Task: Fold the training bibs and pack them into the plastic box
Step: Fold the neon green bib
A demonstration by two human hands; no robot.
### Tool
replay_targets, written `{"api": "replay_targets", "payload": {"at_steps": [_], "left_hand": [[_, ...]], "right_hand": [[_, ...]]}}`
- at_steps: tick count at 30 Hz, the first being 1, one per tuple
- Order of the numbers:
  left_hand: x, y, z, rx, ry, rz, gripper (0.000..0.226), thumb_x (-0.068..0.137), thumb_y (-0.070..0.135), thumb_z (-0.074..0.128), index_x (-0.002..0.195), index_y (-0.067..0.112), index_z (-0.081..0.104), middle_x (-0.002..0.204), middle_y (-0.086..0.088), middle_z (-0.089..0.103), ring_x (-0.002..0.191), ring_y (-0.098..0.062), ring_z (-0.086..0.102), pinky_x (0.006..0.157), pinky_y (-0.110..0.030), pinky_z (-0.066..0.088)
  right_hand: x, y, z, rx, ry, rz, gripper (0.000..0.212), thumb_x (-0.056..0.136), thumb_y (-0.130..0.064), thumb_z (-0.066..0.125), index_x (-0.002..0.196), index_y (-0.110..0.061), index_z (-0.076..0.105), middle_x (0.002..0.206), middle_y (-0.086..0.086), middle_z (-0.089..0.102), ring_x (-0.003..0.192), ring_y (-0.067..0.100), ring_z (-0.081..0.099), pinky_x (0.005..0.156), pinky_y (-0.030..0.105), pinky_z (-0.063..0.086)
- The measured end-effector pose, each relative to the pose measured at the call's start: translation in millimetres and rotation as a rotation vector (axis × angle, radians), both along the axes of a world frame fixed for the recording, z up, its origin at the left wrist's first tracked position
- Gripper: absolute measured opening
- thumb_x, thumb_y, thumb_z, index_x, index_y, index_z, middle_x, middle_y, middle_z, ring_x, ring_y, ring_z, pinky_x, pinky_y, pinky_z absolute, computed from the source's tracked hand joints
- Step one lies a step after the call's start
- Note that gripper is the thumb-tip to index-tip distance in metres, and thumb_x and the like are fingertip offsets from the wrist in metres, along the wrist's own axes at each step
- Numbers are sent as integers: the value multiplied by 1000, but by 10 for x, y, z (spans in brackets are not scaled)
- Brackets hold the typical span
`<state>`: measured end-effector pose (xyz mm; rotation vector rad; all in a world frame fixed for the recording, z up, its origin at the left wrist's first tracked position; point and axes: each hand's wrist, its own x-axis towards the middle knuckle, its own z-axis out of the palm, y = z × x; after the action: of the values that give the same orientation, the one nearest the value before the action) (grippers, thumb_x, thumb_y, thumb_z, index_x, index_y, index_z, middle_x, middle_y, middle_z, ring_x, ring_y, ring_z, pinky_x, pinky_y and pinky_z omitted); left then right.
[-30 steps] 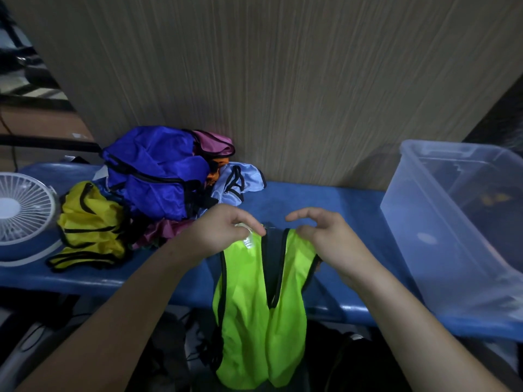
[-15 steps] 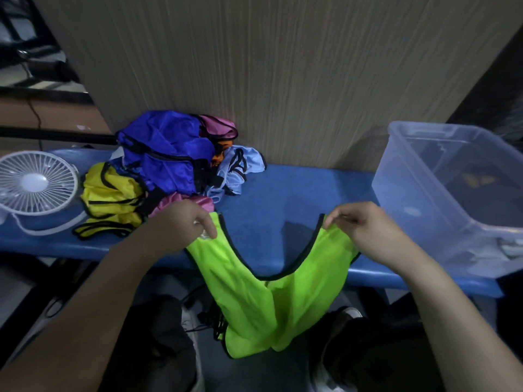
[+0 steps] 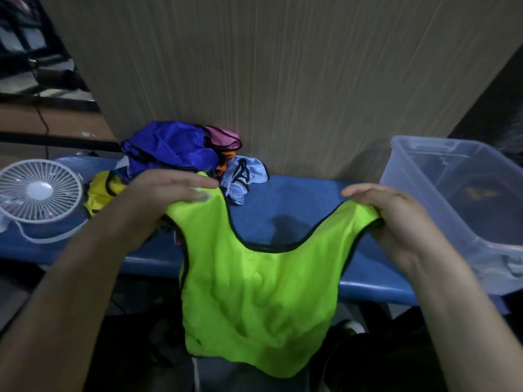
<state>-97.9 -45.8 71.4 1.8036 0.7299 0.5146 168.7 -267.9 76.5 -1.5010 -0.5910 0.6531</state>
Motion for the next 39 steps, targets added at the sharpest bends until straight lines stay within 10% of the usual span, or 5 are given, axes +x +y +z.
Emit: {"api": "replay_targets", "payload": {"at_steps": [5,16,28,32,39], "left_hand": [[379,-266,-52,-22,-60,-68,27,88,3,70,111,16,76,104,-1,78,104,-12,70,90,-17,51],[875,-456,-276,-56,-58,-139,46,85,-16,62,119,15,62,86,-9,72,71,-9,64,70,-16,49],[866,-444,-323,-154,-82,-405,53,90,16,64,139,18,46,105,-14,73,96,-20,68,90,-28,50],[891,-478,-353,84,26,-426,73,80,10,83,141,28,46,117,-1,71,113,-14,66,97,-21,48],[945,-438,-469,80,-33,-371,51,90,-2,68,132,23,53,110,-7,74,107,-23,68,96,-34,49]], "right_hand": [[-174,212,-73,47,49,156,24,96,-1,51,88,-5,73,63,18,53,55,29,55,49,31,53],[-495,592,-310,-39,-164,358,18,94,-14,65,111,-18,59,59,9,55,49,25,54,61,43,51],[-407,579,-392,-75,81,418,28,98,-10,59,125,-6,52,70,9,61,56,18,62,51,33,50],[-333,585,-399,-50,210,437,24,100,-5,45,121,6,50,79,18,65,67,28,67,55,36,47],[-284,598,-433,-135,-61,477,17,95,1,55,112,0,56,87,11,76,79,21,73,54,34,43]]}}
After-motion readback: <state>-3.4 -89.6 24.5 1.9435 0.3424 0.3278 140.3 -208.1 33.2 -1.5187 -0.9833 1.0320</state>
